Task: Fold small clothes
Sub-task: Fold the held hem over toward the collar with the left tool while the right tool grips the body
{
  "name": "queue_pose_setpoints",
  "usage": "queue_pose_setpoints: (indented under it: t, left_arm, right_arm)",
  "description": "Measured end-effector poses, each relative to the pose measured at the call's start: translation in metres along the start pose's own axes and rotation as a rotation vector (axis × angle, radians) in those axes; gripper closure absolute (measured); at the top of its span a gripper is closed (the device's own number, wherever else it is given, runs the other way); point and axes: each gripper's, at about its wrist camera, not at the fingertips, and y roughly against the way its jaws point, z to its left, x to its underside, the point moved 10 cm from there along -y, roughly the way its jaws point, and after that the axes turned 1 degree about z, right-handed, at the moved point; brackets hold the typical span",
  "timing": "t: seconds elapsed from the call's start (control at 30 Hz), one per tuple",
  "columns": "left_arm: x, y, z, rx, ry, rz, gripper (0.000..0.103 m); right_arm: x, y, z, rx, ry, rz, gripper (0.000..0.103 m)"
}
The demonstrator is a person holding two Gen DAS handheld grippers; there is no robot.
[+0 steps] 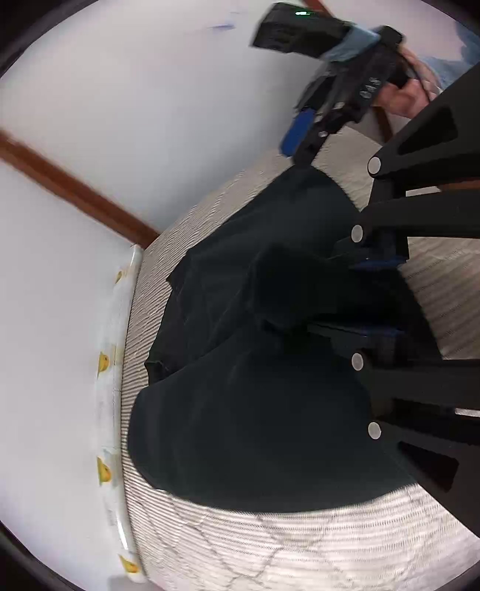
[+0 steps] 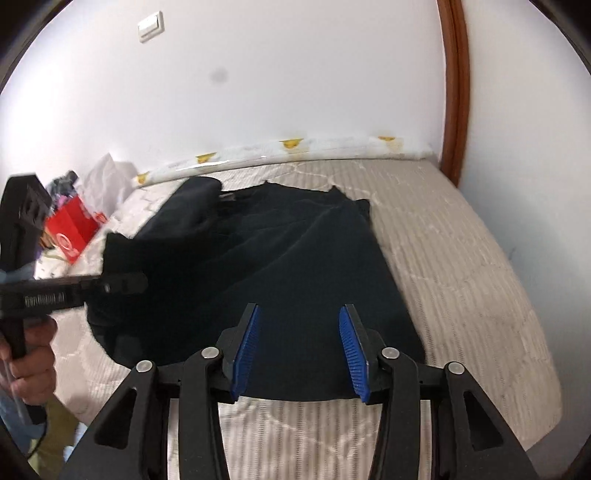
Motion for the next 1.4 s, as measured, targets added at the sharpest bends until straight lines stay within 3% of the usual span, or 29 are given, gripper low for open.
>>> queue_pose_setpoints:
  t: [0.1, 0.17, 0.27, 0.37, 0.47, 0.73, 0.83, 0.93, 0.97, 1.0, 1.1, 1.2, 1.4]
  left_arm:
    - [0.008, 0.020, 0.004, -0.013, -0.069, -0.023, 0.073]
    - [0.015, 0.038, 0.011, -0.019, -0.102, -0.047, 0.068]
    - [0.026, 0.060, 0.027, -0.053, -0.132, -0.082, 0.045]
    - [0.043, 0.075, 0.050, -0.074, -0.156, -0.101, 0.045]
    - [0.060, 0.074, 0.079, -0.114, -0.113, -0.075, 0.043]
    - [0.093, 0.052, 0.113, -0.061, 0.020, -0.040, 0.043]
    - [0.091, 0.040, 0.107, -0.031, 0.031, -0.040, 0.043]
    - [0.086, 0.027, 0.101, -0.029, 0.030, -0.045, 0.043]
    - [0.083, 0.021, 0.099, -0.031, 0.035, -0.044, 0.043]
    - [0.081, 0.018, 0.097, -0.032, 0.037, -0.041, 0.043]
    - [0.072, 0.008, 0.090, -0.056, 0.019, -0.041, 0.043]
    - [0.064, 0.002, 0.078, -0.058, -0.009, -0.035, 0.043]
    - [0.049, -0.015, 0.043, -0.058, -0.094, -0.019, 0.042]
  right_arm:
    - [0.000, 0.001, 0.022, -0.032, -0.015, -0.008, 0.053]
    - [0.001, 0.004, 0.037, -0.060, -0.029, -0.012, 0.045]
    - [0.001, 0.009, 0.067, -0.107, -0.028, -0.029, 0.039]
    - [-0.001, 0.007, 0.099, -0.139, 0.002, -0.035, 0.032]
    - [0.001, -0.010, 0.117, -0.124, 0.000, -0.004, 0.030]
    - [-0.004, -0.081, 0.133, -0.184, -0.092, 0.089, 0.030]
    - [-0.012, -0.105, 0.135, -0.197, -0.123, 0.082, 0.038]
    - [-0.020, -0.118, 0.140, -0.206, -0.136, 0.084, 0.055]
    - [-0.023, -0.118, 0.141, -0.195, -0.120, 0.072, 0.073]
    - [-0.027, -0.115, 0.142, -0.188, -0.090, 0.054, 0.084]
    - [-0.046, -0.088, 0.125, -0.146, -0.032, -0.064, 0.088]
    - [-0.057, -0.064, 0.096, -0.087, -0.012, -0.122, 0.088]
    - [-0.060, -0.046, 0.022, 0.021, -0.049, -0.145, 0.089]
